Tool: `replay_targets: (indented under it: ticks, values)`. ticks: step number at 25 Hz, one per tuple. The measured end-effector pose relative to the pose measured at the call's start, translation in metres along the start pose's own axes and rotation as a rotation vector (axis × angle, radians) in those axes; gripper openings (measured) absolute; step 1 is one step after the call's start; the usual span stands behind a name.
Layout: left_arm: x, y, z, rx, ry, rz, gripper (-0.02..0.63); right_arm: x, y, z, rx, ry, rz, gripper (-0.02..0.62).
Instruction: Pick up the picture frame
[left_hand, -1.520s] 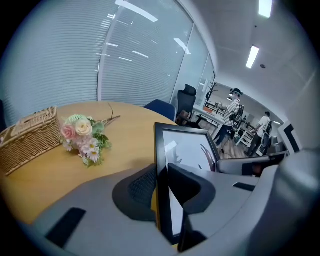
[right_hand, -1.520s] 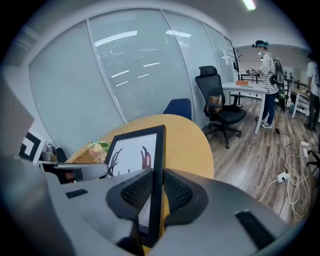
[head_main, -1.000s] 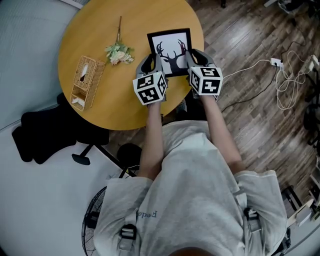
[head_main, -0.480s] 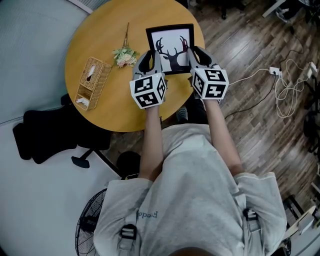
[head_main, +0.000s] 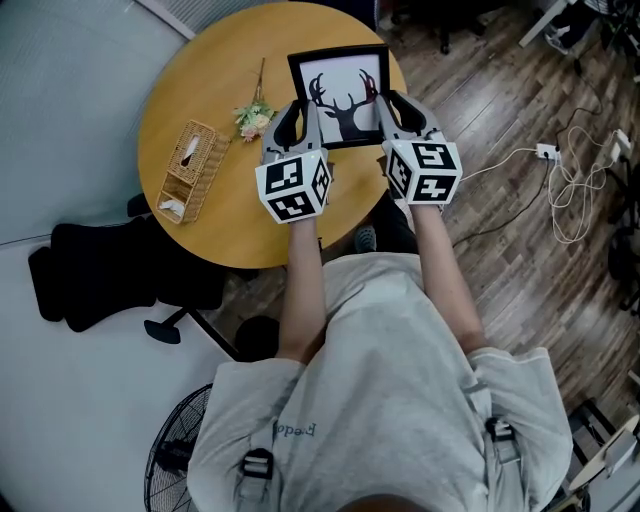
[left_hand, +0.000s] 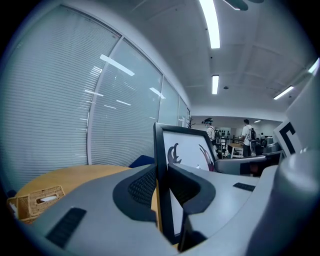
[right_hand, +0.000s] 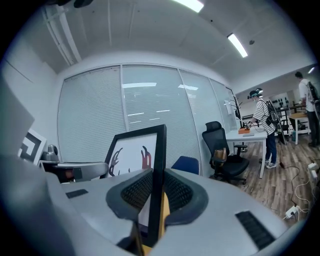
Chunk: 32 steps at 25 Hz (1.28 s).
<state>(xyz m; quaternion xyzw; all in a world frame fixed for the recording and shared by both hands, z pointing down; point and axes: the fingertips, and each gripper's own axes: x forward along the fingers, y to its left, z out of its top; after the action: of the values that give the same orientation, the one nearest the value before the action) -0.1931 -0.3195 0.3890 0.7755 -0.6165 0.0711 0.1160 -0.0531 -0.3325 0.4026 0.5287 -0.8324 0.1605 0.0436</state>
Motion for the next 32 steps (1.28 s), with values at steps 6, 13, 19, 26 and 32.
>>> replay_targets:
  ticks: [6,13,19,26,32]
  values:
    - [-0.006,-0.001,0.009,0.011,-0.023,-0.01,0.089,-0.005,0.005,0.011,-0.024,-0.025,0.001,0.077]
    - [-0.011,0.0,0.015,0.002,-0.042,-0.014,0.089,-0.011,0.009,0.015,-0.034,-0.044,0.001,0.077]
    - [-0.01,0.0,0.022,-0.002,-0.062,-0.017,0.091,-0.007,0.01,0.025,-0.057,-0.053,0.017,0.077]
    - [-0.012,0.002,0.019,-0.006,-0.056,-0.014,0.089,-0.007,0.011,0.02,-0.05,-0.042,0.025,0.077]
    - [-0.014,0.008,0.016,-0.01,-0.056,-0.013,0.089,-0.004,0.017,0.018,-0.058,-0.041,0.028,0.077]
